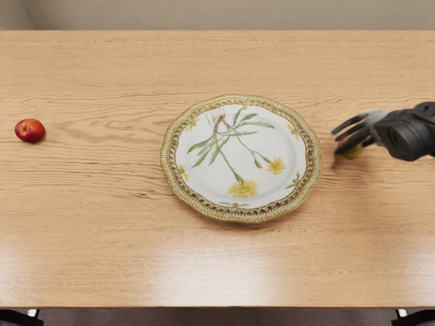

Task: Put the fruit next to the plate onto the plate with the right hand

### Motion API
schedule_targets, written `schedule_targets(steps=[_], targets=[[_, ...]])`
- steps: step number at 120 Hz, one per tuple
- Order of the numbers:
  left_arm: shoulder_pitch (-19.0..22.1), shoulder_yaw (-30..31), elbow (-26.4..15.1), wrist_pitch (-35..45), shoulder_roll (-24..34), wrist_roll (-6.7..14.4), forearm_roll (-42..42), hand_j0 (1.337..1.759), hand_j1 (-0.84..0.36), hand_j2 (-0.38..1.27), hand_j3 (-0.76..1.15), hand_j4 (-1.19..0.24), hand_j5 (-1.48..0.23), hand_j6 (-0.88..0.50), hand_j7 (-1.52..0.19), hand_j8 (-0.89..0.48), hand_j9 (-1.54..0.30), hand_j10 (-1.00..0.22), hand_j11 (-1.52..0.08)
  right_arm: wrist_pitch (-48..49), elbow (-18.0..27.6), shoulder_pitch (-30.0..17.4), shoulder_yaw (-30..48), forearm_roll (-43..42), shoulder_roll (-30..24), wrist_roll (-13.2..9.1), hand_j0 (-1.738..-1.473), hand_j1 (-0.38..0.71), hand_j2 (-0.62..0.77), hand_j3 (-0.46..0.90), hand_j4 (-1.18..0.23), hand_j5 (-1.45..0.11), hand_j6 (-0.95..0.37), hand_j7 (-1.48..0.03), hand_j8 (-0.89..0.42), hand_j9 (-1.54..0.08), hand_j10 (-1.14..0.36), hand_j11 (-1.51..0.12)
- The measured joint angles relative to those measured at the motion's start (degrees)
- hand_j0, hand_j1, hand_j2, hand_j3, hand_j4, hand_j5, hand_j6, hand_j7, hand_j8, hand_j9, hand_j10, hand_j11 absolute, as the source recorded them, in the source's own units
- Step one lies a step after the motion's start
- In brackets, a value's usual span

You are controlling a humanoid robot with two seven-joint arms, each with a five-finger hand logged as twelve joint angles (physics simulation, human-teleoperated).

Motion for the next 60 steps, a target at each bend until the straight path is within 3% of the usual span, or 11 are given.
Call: schedule_targets(steps=[9, 20, 25, 35, 55, 60], targets=[[0.1, 0.0, 0.0, 0.0, 0.0, 0.0, 0.0, 1.658, 0.34, 0.00, 0.00, -0.01, -0.01, -0.01, -0.01, -0.01, -0.01, -0.01, -0.01, 12.1, -2.6, -4.5, 11.5, 2.8, -3.3, 0.0, -1.644, 0.32, 0.18, 0.00, -0.83, -1.03, -0.63, -1.06, -0.33, -1.12, -0.40, -1.09], [0.0, 0.0, 0.0, 0.0, 0.0, 0.0, 0.0, 1.658, 0.34, 0.00, 0.00, -0.01, -0.01, -0.01, -0.01, -0.01, -0.01, -0.01, -0.01, 22.1, -4.1, -7.1, 18.9, 7.3, -3.8, 0.1, -1.644, 0.32, 0.21, 0.00, -0.84, -1.07, -0.64, -1.08, -0.33, -1.14, -0.39, -1.13], [0.0, 0.0, 0.0, 0.0, 0.0, 0.0, 0.0, 1.658, 0.34, 0.00, 0.00, -0.01, -0.01, -0.01, -0.01, -0.01, -0.01, -0.01, -0.01, 24.4, -4.5, -7.7, 20.5, 8.2, -2.1, 0.1, -1.645, 0.32, 0.25, 0.00, -0.85, -1.08, -0.69, -1.09, -0.37, -1.13, -0.41, -1.14], [0.1, 0.0, 0.0, 0.0, 0.0, 0.0, 0.0, 1.658, 0.34, 0.00, 0.00, -0.01, -0.01, -0.01, -0.01, -0.01, -0.01, -0.01, -0.01, 26.8, -4.9, -8.3, 22.2, 9.2, 2.9, 0.1, -1.644, 0.31, 0.13, 0.00, -0.85, -1.11, -0.75, -1.11, -0.39, -1.14, -0.39, -1.15], [0.0, 0.0, 0.0, 0.0, 0.0, 0.0, 0.0, 1.658, 0.34, 0.00, 0.00, -0.01, -0.01, -0.01, -0.01, -0.01, -0.01, -0.01, -0.01, 28.4, -6.1, -8.6, 23.4, 6.9, 10.0, 0.1, -1.645, 0.27, 0.12, 0.00, -0.85, -1.15, -0.82, -1.12, -0.39, -1.17, -0.39, -1.14], [0.0, 0.0, 0.0, 0.0, 0.0, 0.0, 0.0, 1.658, 0.34, 0.00, 0.00, -0.01, -0.01, -0.01, -0.01, -0.01, -0.01, -0.01, -0.01, 28.4, -6.3, -8.7, 23.5, 6.4, 10.7, 0.1, -1.647, 0.20, 0.10, 0.00, -0.74, -1.00, -0.71, -0.97, -0.36, -1.00, -0.35, -0.99]])
